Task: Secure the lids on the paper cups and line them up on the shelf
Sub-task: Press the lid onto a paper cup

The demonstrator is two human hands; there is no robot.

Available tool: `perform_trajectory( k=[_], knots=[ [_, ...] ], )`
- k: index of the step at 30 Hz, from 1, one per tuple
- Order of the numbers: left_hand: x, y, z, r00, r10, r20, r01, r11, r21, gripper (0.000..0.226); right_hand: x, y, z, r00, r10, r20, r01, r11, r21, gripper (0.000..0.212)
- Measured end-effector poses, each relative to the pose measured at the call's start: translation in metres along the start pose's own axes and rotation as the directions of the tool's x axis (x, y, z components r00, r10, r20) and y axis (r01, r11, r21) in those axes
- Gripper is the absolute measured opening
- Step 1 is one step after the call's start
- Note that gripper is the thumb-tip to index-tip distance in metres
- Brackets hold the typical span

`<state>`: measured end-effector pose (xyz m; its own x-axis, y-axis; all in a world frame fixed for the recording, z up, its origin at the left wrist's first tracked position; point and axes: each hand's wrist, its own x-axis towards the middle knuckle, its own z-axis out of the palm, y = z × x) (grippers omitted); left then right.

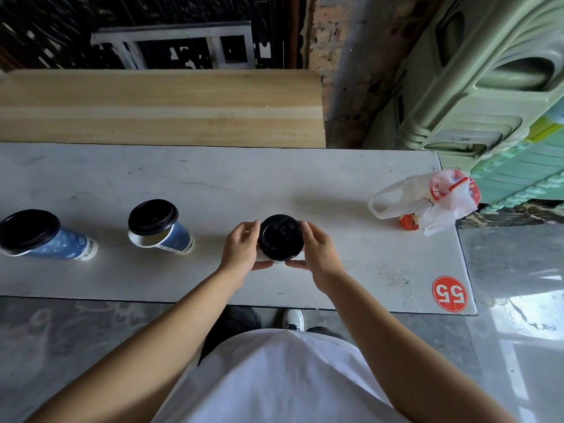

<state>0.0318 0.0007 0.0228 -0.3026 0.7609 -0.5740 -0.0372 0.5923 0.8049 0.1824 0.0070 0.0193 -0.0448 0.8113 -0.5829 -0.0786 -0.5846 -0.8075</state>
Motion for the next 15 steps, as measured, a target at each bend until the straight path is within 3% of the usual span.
perform_trajectory(
  k=[8, 15],
  knots=[
    [0.0049, -0.0032, -0.0028, 0.998, 0.053, 0.043, -0.054, 0.998, 0.021, 0.029, 0.0048, 0.0025, 0.0045, 0.995, -0.092, -0.042, 0.087, 0.99, -0.113, 0.031],
    [0.0028, 0.003, -0.0042, 0.991, 0.088, 0.097, -0.09, 0.996, 0.015, 0.024, 0.006, 0.0053, 0.0052, 0.999, -0.03, -0.016, 0.03, 1.0, 0.008, 0.03]
  ],
)
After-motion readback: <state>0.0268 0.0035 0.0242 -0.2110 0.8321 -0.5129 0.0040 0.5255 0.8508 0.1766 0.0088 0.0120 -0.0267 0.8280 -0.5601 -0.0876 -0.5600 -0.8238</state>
